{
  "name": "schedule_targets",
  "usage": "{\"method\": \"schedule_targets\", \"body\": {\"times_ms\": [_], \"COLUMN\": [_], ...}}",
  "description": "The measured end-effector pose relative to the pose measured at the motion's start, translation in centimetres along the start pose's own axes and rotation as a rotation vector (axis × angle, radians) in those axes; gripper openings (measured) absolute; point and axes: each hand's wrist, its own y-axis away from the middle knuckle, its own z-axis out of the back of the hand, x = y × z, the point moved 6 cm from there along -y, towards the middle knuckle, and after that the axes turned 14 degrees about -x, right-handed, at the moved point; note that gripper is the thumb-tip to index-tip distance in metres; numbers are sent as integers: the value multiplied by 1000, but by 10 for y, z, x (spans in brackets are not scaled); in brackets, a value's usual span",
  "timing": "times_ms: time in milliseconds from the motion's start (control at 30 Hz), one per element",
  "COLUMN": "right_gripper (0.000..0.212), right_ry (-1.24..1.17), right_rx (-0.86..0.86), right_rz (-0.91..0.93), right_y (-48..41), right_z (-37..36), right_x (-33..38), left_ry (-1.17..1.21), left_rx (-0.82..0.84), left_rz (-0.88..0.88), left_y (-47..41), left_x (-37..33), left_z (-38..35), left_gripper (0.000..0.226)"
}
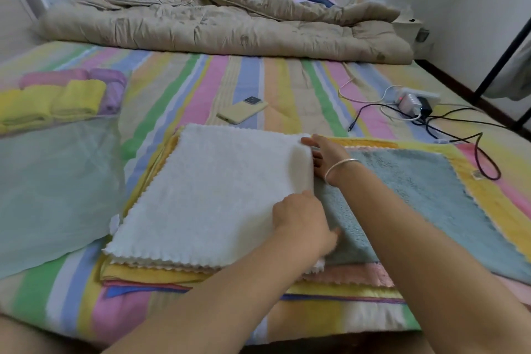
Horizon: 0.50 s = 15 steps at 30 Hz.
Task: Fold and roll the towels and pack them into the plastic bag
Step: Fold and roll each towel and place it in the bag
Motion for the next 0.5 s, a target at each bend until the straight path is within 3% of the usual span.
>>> {"method": "schedule_targets", "body": {"times_ms": [100, 300, 400, 500], "right_gripper": [30, 11, 28, 31], "right_ry": [51, 183, 254, 316], "right_rx": [-5, -7, 20, 24], "right_rz": [30, 163, 333, 458], "right_y": [-4, -2, 1, 9], "right_z": [-3, -5, -15, -38], "right_x": [6, 25, 41, 57], "left_ry": [-14, 148, 310, 520], "left_rx": [110, 175, 91, -50], "left_rz": [53, 80, 73, 55], "left_y": [-3, 5, 13, 30], "left_x": [2, 21, 40, 70], "left_z": [-9, 5, 24, 46], "left_gripper": [72, 40, 44, 50]}}
